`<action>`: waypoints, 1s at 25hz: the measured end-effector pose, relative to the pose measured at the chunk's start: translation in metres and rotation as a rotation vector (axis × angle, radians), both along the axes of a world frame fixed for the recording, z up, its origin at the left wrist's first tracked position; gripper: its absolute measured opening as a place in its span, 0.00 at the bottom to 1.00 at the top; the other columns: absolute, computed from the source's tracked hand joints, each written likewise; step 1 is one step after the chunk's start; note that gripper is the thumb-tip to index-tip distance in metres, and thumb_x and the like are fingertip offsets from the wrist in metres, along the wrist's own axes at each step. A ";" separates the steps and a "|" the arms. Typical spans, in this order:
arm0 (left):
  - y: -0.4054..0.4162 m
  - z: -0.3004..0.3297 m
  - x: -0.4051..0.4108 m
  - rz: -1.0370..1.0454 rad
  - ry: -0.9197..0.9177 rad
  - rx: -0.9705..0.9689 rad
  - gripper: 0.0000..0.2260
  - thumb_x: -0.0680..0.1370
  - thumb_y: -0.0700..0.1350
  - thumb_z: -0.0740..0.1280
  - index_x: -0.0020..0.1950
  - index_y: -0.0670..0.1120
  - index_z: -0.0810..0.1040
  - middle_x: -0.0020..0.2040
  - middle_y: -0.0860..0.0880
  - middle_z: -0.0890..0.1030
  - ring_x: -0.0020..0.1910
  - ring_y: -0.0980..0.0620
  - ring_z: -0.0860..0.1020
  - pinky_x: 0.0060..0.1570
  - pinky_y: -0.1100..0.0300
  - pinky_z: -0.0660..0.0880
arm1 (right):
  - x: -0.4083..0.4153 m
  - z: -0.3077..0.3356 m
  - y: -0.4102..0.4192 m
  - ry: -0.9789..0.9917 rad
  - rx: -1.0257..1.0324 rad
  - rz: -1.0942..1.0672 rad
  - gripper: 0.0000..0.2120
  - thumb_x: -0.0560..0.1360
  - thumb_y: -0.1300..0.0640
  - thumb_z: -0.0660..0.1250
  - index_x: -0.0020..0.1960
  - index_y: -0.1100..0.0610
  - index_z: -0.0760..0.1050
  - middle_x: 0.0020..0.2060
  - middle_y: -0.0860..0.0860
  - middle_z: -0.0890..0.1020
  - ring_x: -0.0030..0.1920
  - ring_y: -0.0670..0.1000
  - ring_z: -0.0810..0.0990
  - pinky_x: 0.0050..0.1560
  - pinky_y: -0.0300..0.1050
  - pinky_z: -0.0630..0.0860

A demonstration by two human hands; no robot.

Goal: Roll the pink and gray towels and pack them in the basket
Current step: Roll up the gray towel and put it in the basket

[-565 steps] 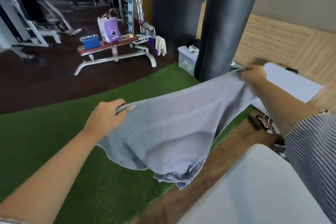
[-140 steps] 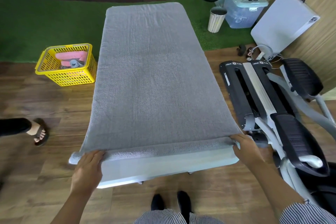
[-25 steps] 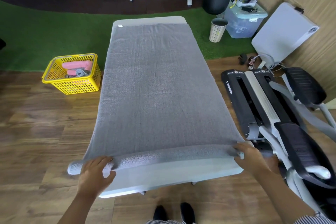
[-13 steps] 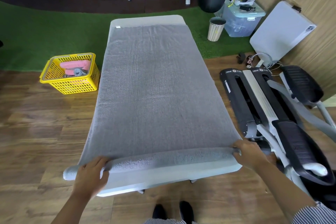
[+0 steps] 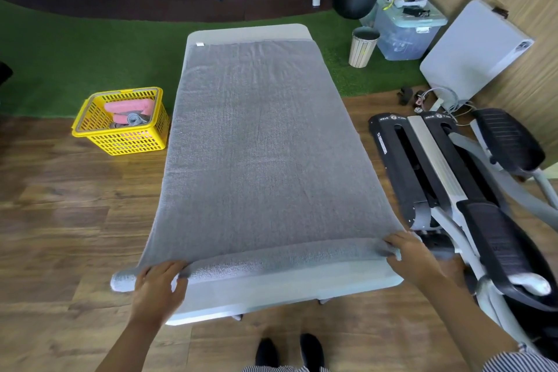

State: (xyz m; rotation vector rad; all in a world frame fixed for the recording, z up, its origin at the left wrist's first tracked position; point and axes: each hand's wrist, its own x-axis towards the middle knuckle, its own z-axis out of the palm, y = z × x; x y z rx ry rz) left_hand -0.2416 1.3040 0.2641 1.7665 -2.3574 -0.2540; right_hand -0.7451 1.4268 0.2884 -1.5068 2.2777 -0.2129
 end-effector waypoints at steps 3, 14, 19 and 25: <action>0.006 0.005 -0.004 -0.015 -0.050 0.027 0.17 0.73 0.51 0.55 0.43 0.49 0.84 0.38 0.56 0.82 0.38 0.50 0.81 0.46 0.48 0.72 | -0.001 0.001 0.002 0.039 0.085 -0.001 0.06 0.66 0.60 0.67 0.42 0.58 0.79 0.39 0.51 0.80 0.42 0.56 0.78 0.43 0.47 0.74; 0.012 0.007 0.010 0.346 0.176 0.078 0.17 0.69 0.47 0.76 0.54 0.43 0.77 0.55 0.45 0.76 0.51 0.39 0.76 0.44 0.43 0.75 | -0.001 -0.002 0.008 0.028 -0.035 -0.062 0.15 0.67 0.63 0.69 0.54 0.58 0.78 0.49 0.52 0.79 0.50 0.57 0.77 0.50 0.53 0.76; 0.002 0.001 0.023 0.395 0.181 0.068 0.23 0.63 0.27 0.73 0.56 0.39 0.78 0.57 0.37 0.74 0.56 0.32 0.73 0.53 0.35 0.72 | 0.002 0.002 0.014 -0.061 -0.039 -0.103 0.17 0.69 0.62 0.69 0.58 0.57 0.78 0.52 0.52 0.79 0.54 0.54 0.77 0.54 0.47 0.74; -0.007 0.008 0.031 0.177 -0.029 -0.027 0.19 0.68 0.47 0.55 0.45 0.47 0.85 0.41 0.45 0.84 0.41 0.37 0.81 0.46 0.38 0.74 | 0.002 0.003 0.012 -0.101 -0.059 -0.134 0.14 0.70 0.66 0.68 0.55 0.62 0.79 0.50 0.55 0.80 0.53 0.58 0.77 0.53 0.47 0.73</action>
